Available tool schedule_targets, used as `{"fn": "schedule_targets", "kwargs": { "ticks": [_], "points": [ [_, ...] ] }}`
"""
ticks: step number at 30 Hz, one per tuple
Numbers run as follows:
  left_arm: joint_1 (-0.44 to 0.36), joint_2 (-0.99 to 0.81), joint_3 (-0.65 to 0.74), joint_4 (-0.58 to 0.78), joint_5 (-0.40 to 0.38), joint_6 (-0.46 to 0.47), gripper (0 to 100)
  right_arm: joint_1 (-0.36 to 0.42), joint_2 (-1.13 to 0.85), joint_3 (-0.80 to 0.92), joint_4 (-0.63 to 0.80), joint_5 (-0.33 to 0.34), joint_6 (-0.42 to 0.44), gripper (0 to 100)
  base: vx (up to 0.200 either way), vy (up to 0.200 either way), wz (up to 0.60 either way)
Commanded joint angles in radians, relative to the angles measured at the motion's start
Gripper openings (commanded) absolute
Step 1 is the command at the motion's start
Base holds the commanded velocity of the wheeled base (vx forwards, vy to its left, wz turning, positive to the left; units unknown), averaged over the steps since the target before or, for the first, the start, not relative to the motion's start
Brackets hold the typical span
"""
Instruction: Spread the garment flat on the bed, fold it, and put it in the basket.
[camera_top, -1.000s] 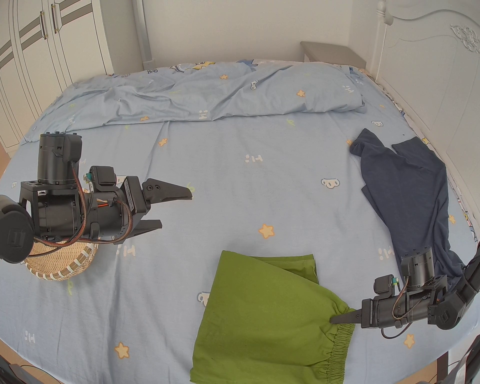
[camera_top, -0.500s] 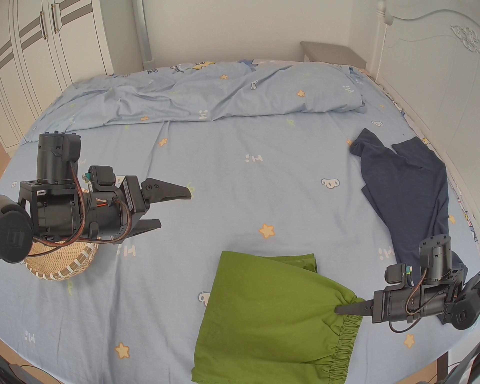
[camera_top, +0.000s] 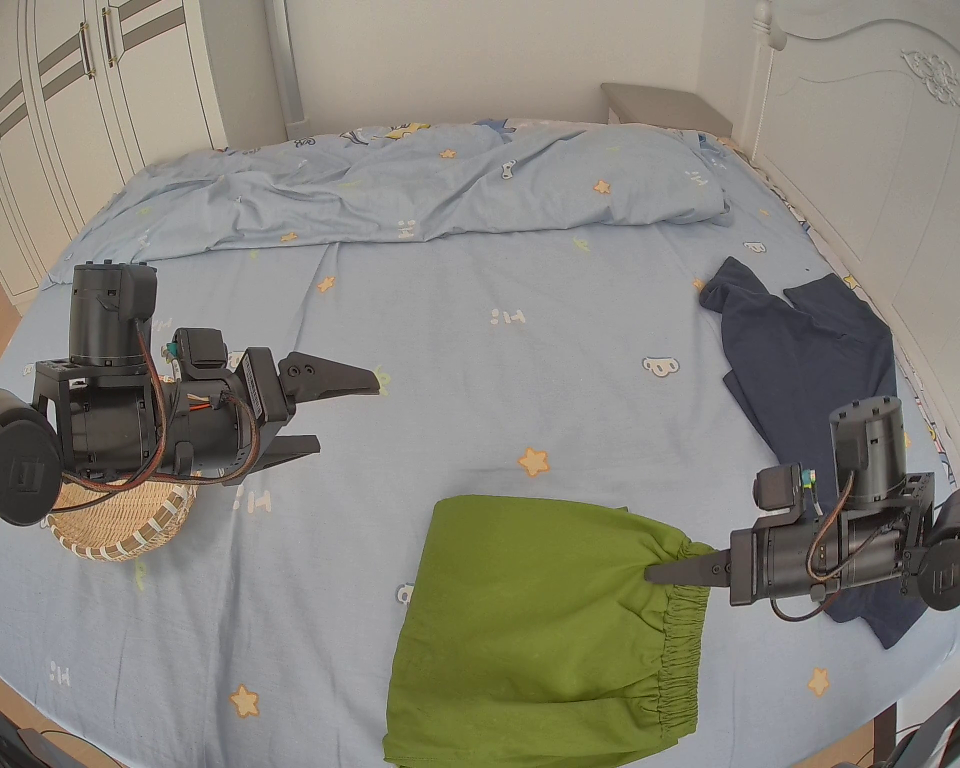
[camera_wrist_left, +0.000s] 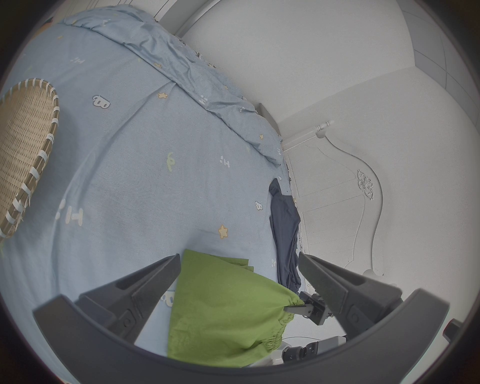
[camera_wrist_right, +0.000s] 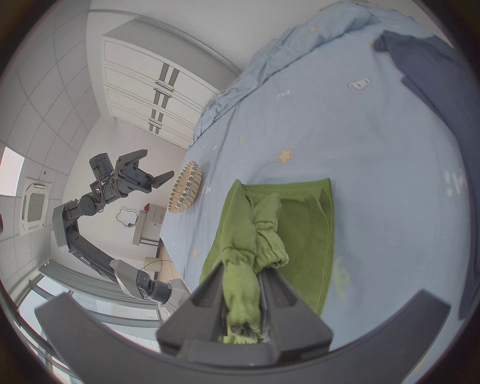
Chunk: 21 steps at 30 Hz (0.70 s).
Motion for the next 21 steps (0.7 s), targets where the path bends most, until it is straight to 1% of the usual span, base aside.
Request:
{"fn": "schedule_targets", "kwargs": {
  "ticks": [1,5,11,21],
  "points": [
    [0.001,-0.001,0.0,-0.001,0.0,0.0,100,0.005,0.042,-0.105,0.074,-0.002,-0.039,0,0.0,0.0,0.0],
    [0.003,-0.003,0.0,-0.001,0.0,0.0,100,-0.004,0.099,-0.13,0.086,0.007,-0.07,0,0.0,0.0,0.0],
    [0.004,-0.001,-0.002,-0.001,0.0,0.0,100,-0.007,0.179,-0.138,0.082,0.009,-0.073,0,0.0,0.0,0.0],
    [0.004,0.008,0.003,-0.001,-0.002,0.0,100,-0.024,0.246,-0.138,0.045,0.012,-0.073,0,0.0,0.0,0.0]
  ]
}}
